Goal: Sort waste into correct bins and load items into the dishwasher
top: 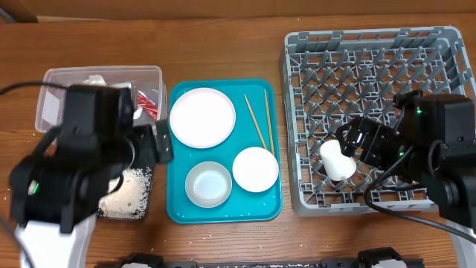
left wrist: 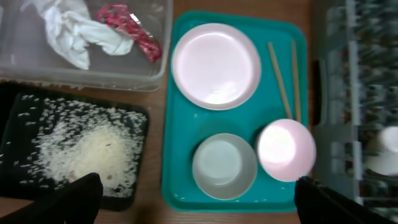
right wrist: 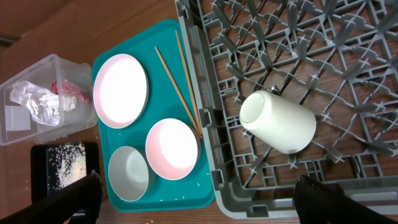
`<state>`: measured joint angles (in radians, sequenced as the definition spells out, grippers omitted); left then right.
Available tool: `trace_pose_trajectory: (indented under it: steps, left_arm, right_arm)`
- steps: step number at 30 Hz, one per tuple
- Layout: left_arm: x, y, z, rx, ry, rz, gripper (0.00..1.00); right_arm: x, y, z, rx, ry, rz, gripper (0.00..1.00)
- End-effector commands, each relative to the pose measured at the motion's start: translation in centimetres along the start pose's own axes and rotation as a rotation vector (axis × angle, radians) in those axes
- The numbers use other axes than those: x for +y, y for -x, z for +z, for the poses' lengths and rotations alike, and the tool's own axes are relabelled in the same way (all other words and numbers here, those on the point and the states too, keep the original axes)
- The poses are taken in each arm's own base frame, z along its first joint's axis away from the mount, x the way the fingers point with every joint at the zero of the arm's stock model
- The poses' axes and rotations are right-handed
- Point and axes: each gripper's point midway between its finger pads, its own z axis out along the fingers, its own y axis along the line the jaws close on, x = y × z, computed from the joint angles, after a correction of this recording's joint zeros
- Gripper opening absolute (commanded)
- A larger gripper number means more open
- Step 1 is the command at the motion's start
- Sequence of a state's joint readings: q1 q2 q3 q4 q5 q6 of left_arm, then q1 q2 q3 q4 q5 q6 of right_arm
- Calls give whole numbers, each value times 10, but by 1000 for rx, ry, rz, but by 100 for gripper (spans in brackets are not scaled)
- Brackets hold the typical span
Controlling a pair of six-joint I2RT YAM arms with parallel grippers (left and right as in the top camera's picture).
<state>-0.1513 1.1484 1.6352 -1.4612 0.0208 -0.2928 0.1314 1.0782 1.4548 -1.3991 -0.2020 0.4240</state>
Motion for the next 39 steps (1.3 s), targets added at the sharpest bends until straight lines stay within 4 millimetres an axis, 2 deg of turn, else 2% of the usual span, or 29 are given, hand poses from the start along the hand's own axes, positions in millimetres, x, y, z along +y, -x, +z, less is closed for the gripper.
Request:
trace_pose_trajectory:
  steps: [1, 4, 6, 7, 8, 9, 10, 12, 13, 15, 18, 23, 25, 28, 32, 39]
  left_arm:
    - [-23, -8, -12, 5, -136, 1, 100]
    - [-22, -8, -11, 11, -132, 6, 100]
    - [-4, -14, -7, 35, -23, 76, 100]
    - [1, -11, -9, 13, 4, 78, 100]
    - [5, -4, -14, -45, 31, 85, 100]
    - [10, 11, -24, -159, 58, 88, 100]
    - [10, 15, -26, -186, 57, 96, 100]
    - [3, 39, -40, -397, 29, 196, 100]
    - [2, 43, -44, -467, 22, 227, 100]
    - [1, 42, -48, -583, 6, 259, 100]
    - [7, 26, -41, -682, 0, 271, 100]
    - [19, 1, -15, -826, 23, 326, 100]
    - [22, -8, 2, -890, 32, 355, 100]
    - [31, -31, 41, -931, 22, 337, 100]
    - [39, -53, 73, -948, 20, 331, 100]
    - [48, -68, 123, -930, 24, 330, 100]
  right_arm:
    - [2, 7, -6, -32, 3, -8, 100]
    - [2, 7, -6, -32, 3, -8, 100]
    - [2, 7, -6, -32, 3, -8, 100]
    - [2, 7, -6, -32, 3, -8, 100]
    - [2, 7, -6, -32, 3, -8, 100]
    - [2, 7, -6, -32, 3, -8, 100]
    - [2, 7, -6, -32, 3, -8, 100]
    - [2, 7, -6, -30, 2, -8, 100]
    - [2, 7, -6, -30, 2, -8, 100]
    - [2, 7, -6, -30, 2, -8, 100]
    - [2, 7, -6, -30, 2, -8, 100]
    - [2, 7, -6, -30, 2, -8, 100]
    - [2, 7, -6, -30, 2, -8, 100]
    - [2, 7, -6, -30, 2, -8, 100]
    - [2, 7, -6, -30, 2, -8, 100]
    - [2, 7, -6, -30, 2, -8, 100]
